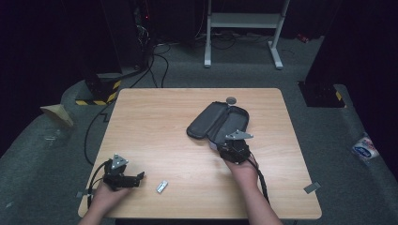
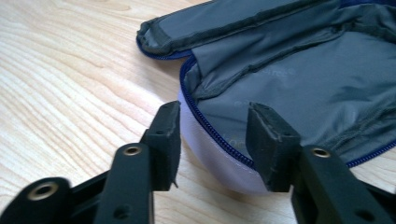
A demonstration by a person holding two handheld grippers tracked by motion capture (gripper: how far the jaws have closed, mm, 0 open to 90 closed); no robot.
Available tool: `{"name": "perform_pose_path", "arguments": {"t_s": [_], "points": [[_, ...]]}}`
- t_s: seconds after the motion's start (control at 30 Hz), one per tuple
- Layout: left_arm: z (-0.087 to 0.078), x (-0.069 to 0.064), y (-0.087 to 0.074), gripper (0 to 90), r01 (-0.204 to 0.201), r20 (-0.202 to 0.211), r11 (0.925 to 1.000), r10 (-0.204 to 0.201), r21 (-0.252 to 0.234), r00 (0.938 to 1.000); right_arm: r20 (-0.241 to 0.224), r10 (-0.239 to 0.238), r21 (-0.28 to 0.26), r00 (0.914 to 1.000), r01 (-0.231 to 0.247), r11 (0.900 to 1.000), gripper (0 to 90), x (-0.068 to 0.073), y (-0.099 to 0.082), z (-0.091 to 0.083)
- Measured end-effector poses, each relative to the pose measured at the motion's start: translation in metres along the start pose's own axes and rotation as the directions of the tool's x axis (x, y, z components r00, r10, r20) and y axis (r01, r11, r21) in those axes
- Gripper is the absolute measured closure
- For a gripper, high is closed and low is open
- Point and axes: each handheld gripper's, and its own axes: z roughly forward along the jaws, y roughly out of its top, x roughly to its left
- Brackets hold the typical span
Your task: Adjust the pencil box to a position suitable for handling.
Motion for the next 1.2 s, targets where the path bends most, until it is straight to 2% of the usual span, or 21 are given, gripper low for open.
{"name": "perform_pose_path", "arguments": {"t_s": [0.13, 0.3, 0.33, 0.7, 0.83, 0.9, 1.0, 1.1, 1.2], "points": [[0.000, 0.000, 0.000, 0.3, -0.003, -0.002, 1.0000, 0.003, 0.000, 1.0000, -0.016, -0.019, -0.005, 0.9997, 0.019, 0.9998, 65.3, 0.006, -0.003, 0.001], [0.000, 0.000, 0.000, 0.3, -0.003, -0.002, 1.0000, 0.003, 0.000, 1.0000, -0.029, -0.031, -0.010, 0.9991, 0.031, 0.9995, 70.0, 0.014, -0.009, 0.000], [0.000, 0.000, 0.000, 0.3, -0.001, -0.001, 1.0000, 0.001, 0.000, 1.0000, -0.039, -0.032, -0.018, 0.9987, 0.031, 0.9994, 71.5, 0.020, -0.012, -0.002], [0.000, 0.000, 0.000, 0.3, -0.003, -0.001, 1.0000, 0.003, 0.000, 1.0000, -0.103, -0.058, -0.064, 0.9929, 0.052, 0.9966, 73.0, 0.055, -0.024, -0.007], [0.000, 0.000, 0.000, 0.4, 0.001, -0.002, 1.0000, -0.001, 0.000, 1.0000, -0.120, -0.065, -0.085, 0.9907, 0.055, 0.9949, 67.5, 0.063, -0.024, -0.011], [0.000, 0.000, 0.000, 0.4, 0.002, -0.003, 1.0000, -0.002, 0.000, 1.0000, -0.115, -0.057, -0.103, 0.9917, 0.045, 0.9936, 64.1, 0.060, -0.021, -0.016], [0.000, 0.000, 0.000, 0.5, 0.002, -0.003, 1.0000, -0.002, 0.000, 1.0000, -0.084, -0.034, -0.125, 0.9959, 0.024, 0.9919, 61.0, 0.048, -0.017, -0.025], [0.000, 0.000, -0.001, 0.5, 0.001, -0.003, 1.0000, -0.001, -0.001, 1.0000, -0.025, -0.009, -0.130, 0.9996, 0.006, 0.9915, 60.3, 0.027, -0.014, -0.032], [-0.001, 0.000, -0.001, 0.5, 0.001, -0.004, 1.0000, -0.001, -0.001, 1.0000, 0.047, 0.016, -0.120, 0.9988, -0.010, 0.9928, 60.3, -0.002, -0.012, -0.036]]}}
